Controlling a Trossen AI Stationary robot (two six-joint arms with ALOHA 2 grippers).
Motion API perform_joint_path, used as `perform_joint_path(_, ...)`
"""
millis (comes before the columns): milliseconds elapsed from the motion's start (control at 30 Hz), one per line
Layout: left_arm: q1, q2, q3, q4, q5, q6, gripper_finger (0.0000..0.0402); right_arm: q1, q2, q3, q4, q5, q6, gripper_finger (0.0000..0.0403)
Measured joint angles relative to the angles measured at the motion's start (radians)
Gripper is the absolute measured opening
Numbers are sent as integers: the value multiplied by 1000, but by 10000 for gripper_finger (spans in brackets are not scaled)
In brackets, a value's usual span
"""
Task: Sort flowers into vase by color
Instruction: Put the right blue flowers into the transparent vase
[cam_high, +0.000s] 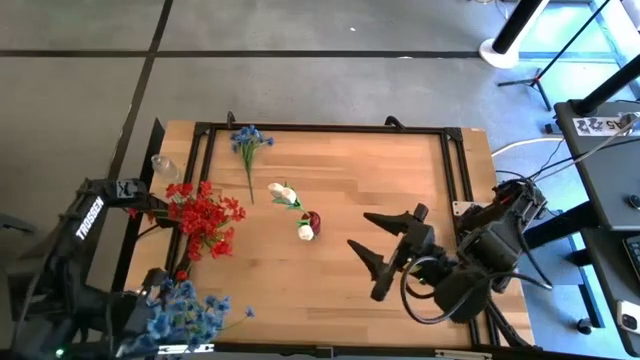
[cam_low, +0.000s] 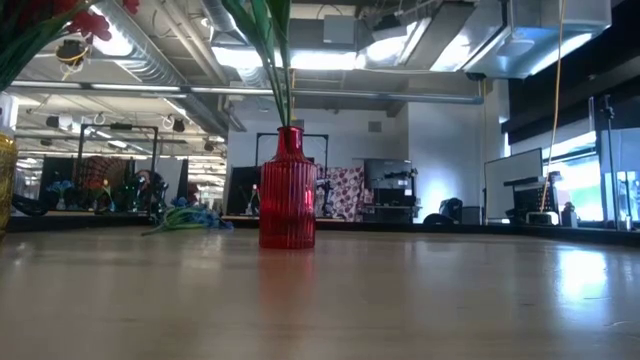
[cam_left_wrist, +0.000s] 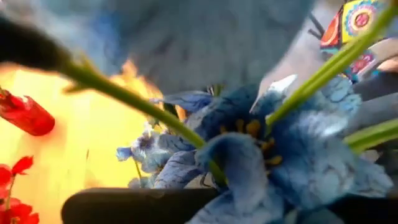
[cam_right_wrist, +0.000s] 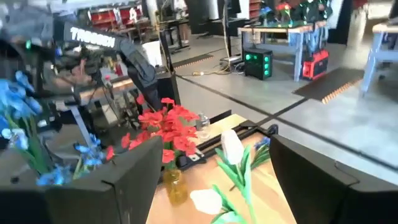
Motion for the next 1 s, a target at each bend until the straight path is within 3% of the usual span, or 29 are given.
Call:
perform_joint_path(367, 61, 3, -47, 5, 50, 132, 4, 0, 23, 1, 17, 16, 27, 296)
perform_joint_path(800, 202, 3, -155, 20, 57, 6, 4, 0, 23, 1, 15, -1, 15, 296)
perform_joint_path(1000, 211, 3, -198, 14, 50, -66, 4, 0, 23, 1, 5, -48, 15, 296)
